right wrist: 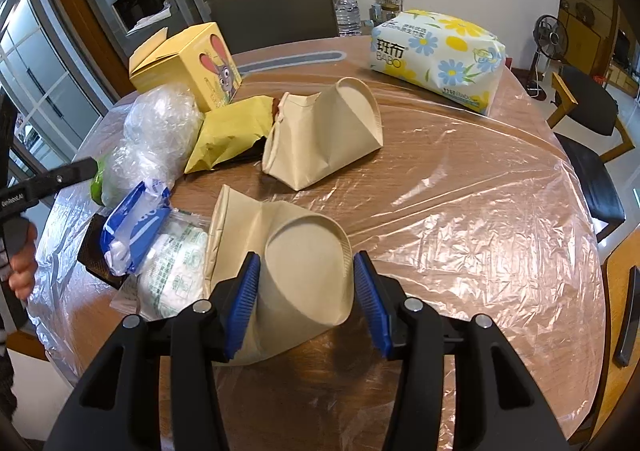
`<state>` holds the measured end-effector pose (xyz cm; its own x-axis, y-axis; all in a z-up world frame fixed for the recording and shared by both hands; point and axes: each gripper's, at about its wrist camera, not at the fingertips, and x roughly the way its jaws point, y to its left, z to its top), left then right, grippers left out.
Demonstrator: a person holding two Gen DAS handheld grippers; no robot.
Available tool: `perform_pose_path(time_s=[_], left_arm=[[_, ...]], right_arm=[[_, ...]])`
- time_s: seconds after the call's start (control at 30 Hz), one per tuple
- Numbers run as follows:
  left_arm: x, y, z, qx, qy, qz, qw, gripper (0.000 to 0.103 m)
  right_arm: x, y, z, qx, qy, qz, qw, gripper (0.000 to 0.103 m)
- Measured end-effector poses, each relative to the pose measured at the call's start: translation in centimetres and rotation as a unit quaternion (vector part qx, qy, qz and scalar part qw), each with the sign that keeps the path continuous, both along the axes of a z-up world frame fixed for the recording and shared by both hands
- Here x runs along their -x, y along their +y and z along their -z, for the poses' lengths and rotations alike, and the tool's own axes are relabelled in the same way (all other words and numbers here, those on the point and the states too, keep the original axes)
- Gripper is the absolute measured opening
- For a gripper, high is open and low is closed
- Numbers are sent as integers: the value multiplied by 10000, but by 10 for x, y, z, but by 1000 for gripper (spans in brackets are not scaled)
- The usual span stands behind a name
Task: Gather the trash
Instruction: 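Grasp the green snack bag with the left tool while the right tool grasps the beige paper cup, then lift the green bag and beige cup off the table toward the trash bin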
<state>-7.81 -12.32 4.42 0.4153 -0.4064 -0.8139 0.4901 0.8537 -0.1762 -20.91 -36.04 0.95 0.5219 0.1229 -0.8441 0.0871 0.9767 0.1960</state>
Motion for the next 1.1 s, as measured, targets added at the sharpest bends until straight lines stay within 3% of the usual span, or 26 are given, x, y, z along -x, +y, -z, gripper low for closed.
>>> perform_pose_path(time_s=[0.13,0.23,0.43,0.5,0.53,0.73,1.1], left_arm=[[-17,-19,8,-147,445,96,9989,98],[-25,-34,17,-581,354,-140,9976,99],[-34,-45,20,-713,382,-414,9959,100],[-33,-46,20,-666,359,-395,9964,95],[-32,-46,21,-592,386,-365,9968,83],[-31,-33,23,-300,476,-342,9978,68],[-7,-11,16,-17,423,-339,9985,63]], right_arm=[[0,1,1,-15,-15,9,10000,48],[0,1,1,-32,-33,13,10000,48],[-1,5,0,-1,-43,4,10000,48],[-1,7,1,27,-29,-57,10000,48],[-1,8,1,36,-41,-75,10000,48],[4,7,-3,-47,-151,-127,9998,47],[7,6,-11,-188,-298,-195,9992,47]])
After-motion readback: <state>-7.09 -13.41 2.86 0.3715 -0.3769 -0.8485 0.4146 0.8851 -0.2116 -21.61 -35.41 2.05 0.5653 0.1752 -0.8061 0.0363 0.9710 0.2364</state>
